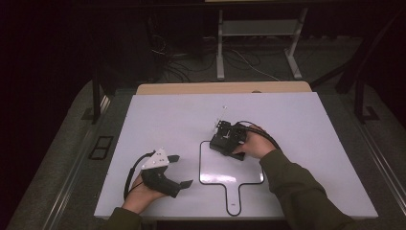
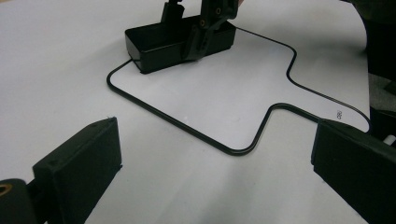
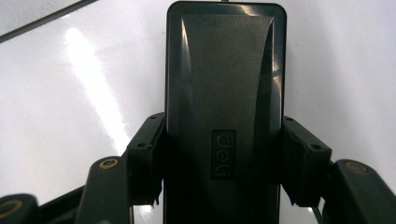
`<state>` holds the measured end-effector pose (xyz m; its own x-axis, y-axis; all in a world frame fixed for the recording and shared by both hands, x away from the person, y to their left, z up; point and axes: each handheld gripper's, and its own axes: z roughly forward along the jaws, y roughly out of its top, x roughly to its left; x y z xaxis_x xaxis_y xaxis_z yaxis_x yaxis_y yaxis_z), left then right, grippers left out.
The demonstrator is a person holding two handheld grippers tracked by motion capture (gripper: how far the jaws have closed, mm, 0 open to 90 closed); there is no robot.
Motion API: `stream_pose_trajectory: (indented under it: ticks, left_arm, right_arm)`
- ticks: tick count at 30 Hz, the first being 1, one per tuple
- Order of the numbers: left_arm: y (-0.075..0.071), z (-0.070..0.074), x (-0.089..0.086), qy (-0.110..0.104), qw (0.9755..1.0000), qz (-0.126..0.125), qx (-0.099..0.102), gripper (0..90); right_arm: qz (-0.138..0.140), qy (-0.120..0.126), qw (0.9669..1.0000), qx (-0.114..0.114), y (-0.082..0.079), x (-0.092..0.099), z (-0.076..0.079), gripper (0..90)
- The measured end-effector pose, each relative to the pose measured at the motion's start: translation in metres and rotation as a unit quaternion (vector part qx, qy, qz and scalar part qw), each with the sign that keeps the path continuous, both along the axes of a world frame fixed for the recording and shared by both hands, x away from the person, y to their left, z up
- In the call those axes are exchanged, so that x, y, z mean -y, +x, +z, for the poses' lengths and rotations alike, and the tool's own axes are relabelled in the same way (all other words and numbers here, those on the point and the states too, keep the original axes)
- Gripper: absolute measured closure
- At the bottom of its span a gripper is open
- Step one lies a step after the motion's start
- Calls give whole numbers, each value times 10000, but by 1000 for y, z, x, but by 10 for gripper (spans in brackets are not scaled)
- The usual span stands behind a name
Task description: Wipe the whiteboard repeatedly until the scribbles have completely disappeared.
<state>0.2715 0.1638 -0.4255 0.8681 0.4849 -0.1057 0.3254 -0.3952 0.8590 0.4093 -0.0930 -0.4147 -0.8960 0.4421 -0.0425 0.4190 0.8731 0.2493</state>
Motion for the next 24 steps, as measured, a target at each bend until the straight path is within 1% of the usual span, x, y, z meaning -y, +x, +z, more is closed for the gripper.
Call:
stream_pose_trajectory:
  ticks: [1, 3, 5, 8, 10, 14, 15, 17, 20, 21, 22, 24]
  left_arm:
    - [0, 0, 0, -3, 10000, 3, 2, 7]
    - [0, 0, -1, 27, 10000, -7, 10, 7]
    - [-1, 1, -2, 2, 10000, 1, 15, 7]
    - [0, 0, -2, -14, 10000, 22, 6, 7]
    - [0, 0, -1, -33, 10000, 24, 11, 7]
    - [0, 0, -1, -3, 10000, 10, 11, 7]
    - [0, 1, -1, 30, 10000, -8, 21, 7]
    - [-1, 1, -2, 9, 10000, 2, 18, 7]
    - [-1, 0, -2, -26, 10000, 20, 9, 7]
    - [-1, 0, -2, -23, 10000, 21, 13, 7]
    - [-1, 0, -2, -20, 10000, 13, 13, 7]
    - [-1, 1, -1, -8, 10000, 14, 19, 7]
  right_arm:
    - [6, -13, 10000, 33, 1, -2, 0, 389]
    - [-50, -125, 9998, 110, 2, -6, 1, 389]
    - [-75, -236, 9996, 159, 3, -5, 1, 389]
    - [-109, -280, 9995, 80, 3, 1, 2, 389]
    - [-48, -303, 9995, 58, 2, 2, 2, 389]
    - [58, -312, 9995, 55, 1, -10, 2, 389]
    - [38, -349, 9994, 78, 2, -13, 2, 389]
    - [-24, -361, 9993, 117, 3, -14, 2, 389]
    - [-119, -329, 9993, 99, 7, -9, 2, 389]
    - [-86, -271, 9995, 97, 9, -7, 1, 389]
    - [-113, -197, 9997, 63, 10, -7, 1, 389]
    - [-102, -13, 9999, 4, 11, -9, 0, 389]
